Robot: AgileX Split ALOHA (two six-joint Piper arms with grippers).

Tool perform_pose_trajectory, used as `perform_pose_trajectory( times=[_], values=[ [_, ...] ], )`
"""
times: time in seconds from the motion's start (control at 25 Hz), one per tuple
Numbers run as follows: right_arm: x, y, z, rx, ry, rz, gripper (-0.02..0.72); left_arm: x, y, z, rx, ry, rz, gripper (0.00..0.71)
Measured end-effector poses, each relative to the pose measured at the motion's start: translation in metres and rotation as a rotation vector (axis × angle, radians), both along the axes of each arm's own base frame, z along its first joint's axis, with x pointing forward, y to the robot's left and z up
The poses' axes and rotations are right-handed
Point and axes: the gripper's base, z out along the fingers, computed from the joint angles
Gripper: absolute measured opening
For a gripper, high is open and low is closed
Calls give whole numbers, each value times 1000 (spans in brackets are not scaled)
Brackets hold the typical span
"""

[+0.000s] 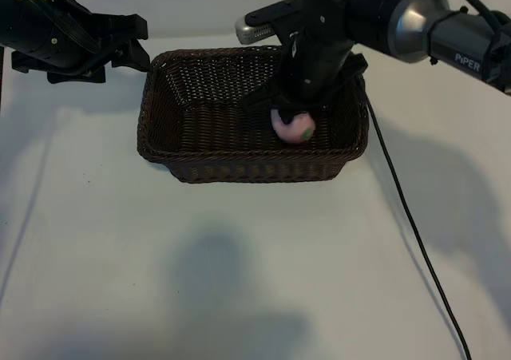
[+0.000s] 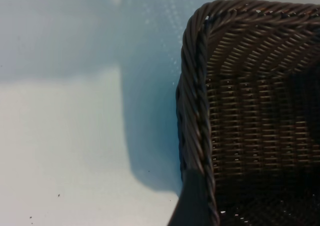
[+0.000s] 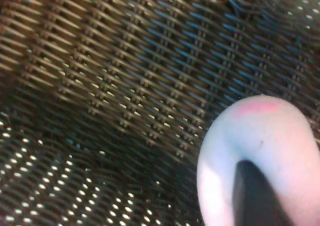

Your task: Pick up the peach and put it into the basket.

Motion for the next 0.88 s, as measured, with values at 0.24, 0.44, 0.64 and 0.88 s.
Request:
perform_pose_trajectory(
  times=[0.24, 0.44, 0.64, 0.88],
  values=[
    [5, 4, 41, 10, -17, 16, 613, 0, 0, 0, 0, 0, 0, 589],
    [5, 1, 56, -14, 2, 15, 593, 0, 0, 0, 0, 0, 0, 589],
    [20, -26, 58, -36, 33, -47, 576, 0, 0, 0, 0, 1, 0, 589],
    [50, -83, 59, -56, 44, -159, 575, 0, 0, 0, 1, 1, -1, 589]
  ],
)
